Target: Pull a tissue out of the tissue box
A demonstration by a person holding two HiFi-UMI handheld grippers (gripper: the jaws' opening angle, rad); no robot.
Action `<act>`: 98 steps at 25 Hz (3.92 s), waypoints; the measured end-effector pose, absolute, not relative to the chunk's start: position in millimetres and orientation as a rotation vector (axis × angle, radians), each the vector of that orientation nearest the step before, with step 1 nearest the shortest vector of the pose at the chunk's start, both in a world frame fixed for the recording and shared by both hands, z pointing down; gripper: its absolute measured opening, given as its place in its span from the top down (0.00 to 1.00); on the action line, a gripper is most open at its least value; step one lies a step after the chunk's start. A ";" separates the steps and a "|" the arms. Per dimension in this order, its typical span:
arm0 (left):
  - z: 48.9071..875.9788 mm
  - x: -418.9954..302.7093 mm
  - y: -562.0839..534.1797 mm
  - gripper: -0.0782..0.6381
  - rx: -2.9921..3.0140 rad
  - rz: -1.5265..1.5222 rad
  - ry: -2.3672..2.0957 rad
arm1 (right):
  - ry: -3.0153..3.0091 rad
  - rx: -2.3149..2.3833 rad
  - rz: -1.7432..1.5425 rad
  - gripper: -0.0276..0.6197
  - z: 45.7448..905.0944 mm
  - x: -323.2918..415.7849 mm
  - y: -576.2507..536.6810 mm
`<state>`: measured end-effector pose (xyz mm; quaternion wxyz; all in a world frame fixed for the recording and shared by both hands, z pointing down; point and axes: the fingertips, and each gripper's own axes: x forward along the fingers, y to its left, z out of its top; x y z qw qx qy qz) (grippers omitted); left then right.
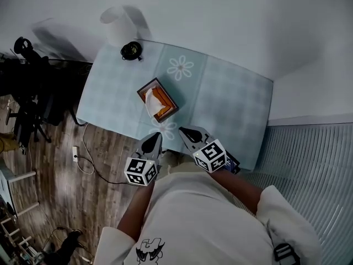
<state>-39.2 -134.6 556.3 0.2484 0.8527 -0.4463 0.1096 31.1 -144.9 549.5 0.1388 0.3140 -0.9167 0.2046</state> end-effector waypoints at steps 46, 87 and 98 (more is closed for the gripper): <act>676.3 -135.3 -262.8 0.88 2.108 0.566 -1.280 | -2.301 0.842 0.811 0.66 690.9 -108.3 -307.0; 541.5 -99.8 -189.2 0.88 2.253 0.155 -1.242 | -2.595 0.809 0.501 0.93 541.3 -47.7 -182.4; 506.7 -87.8 -164.9 0.88 2.359 0.155 -1.259 | -2.646 0.861 0.572 0.93 513.9 -23.6 -139.3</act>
